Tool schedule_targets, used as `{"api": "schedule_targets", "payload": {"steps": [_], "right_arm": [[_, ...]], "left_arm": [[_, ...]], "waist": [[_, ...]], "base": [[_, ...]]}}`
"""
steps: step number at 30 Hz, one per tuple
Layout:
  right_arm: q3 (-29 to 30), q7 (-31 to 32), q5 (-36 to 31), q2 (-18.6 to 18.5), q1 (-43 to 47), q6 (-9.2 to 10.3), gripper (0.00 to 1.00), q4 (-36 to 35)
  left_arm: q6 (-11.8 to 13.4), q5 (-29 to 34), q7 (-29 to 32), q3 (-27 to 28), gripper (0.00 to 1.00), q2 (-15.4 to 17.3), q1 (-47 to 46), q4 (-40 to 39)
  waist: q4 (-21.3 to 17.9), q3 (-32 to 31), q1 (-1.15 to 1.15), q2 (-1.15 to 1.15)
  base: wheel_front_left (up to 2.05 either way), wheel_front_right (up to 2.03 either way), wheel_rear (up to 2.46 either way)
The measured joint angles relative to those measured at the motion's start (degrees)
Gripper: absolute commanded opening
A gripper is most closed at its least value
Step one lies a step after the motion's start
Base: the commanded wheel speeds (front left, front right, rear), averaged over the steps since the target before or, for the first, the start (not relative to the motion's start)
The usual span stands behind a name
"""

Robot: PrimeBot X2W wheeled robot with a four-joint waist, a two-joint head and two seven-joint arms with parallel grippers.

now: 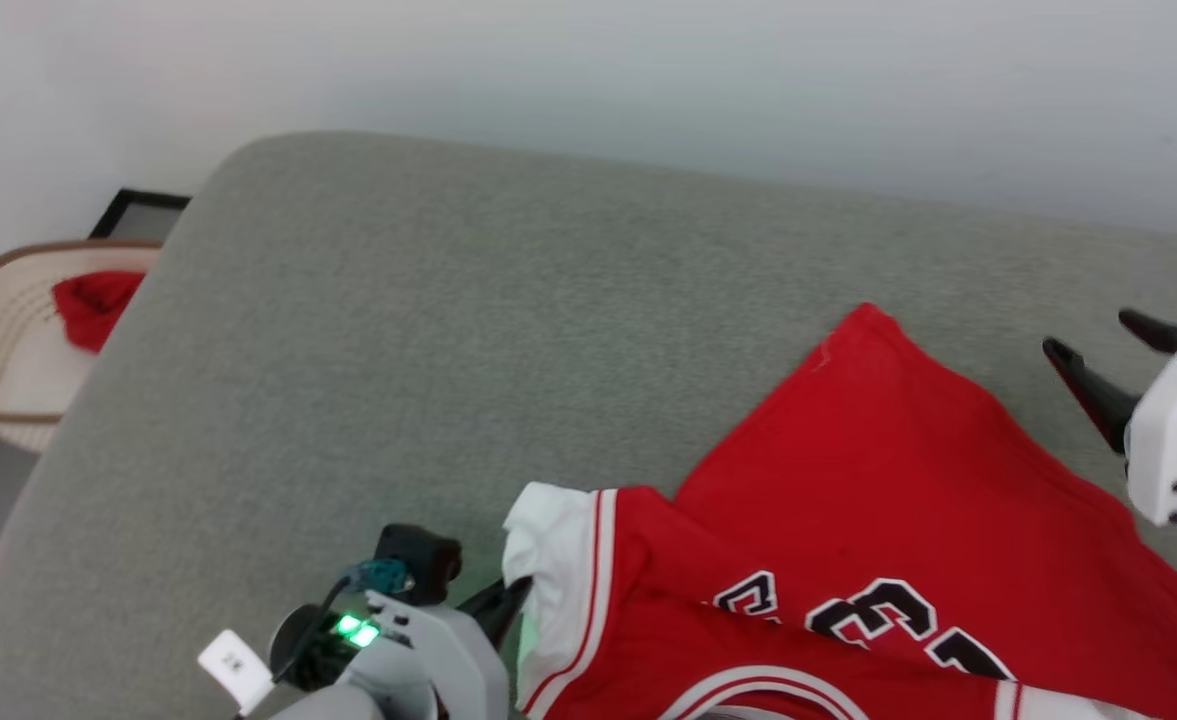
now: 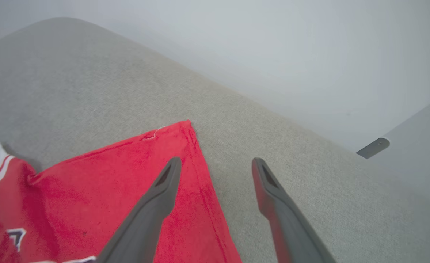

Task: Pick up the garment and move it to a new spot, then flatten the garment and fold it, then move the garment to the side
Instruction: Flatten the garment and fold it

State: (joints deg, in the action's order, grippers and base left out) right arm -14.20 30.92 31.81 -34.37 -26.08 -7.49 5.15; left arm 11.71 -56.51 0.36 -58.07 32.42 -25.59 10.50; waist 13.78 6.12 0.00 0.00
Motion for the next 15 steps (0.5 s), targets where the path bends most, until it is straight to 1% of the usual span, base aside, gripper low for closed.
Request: {"api": "schedule_targets", "payload": {"steps": [6,10,15], "right_arm": [[-7.45,-0.14,2.12,-1.76,-9.44,-0.01,1.00,8.98],[-11.96,0.94,4.19,-3.09,-14.75,-0.01,1.00,15.24],[-17.68,3.60,7.73,-3.46,-19.99,-0.01,1.00,22.54]], "left_arm": [[-1.58,1.10,-0.13,-1.13,0.00,-3.22,-2.47,1.49],[-2.90,1.75,-0.24,-1.92,0.00,-5.27,-4.24,2.92],[-4.33,2.43,-0.65,-2.76,0.00,-7.80,-5.82,4.81]], "waist": [[3.74,2.06,0.00,0.00],[6.35,3.77,0.00,0.00],[9.64,5.94,0.00,0.00]], "base": [[0.00,0.00,0.00],[0.00,0.00,0.00],[0.00,0.00,0.00]]}}
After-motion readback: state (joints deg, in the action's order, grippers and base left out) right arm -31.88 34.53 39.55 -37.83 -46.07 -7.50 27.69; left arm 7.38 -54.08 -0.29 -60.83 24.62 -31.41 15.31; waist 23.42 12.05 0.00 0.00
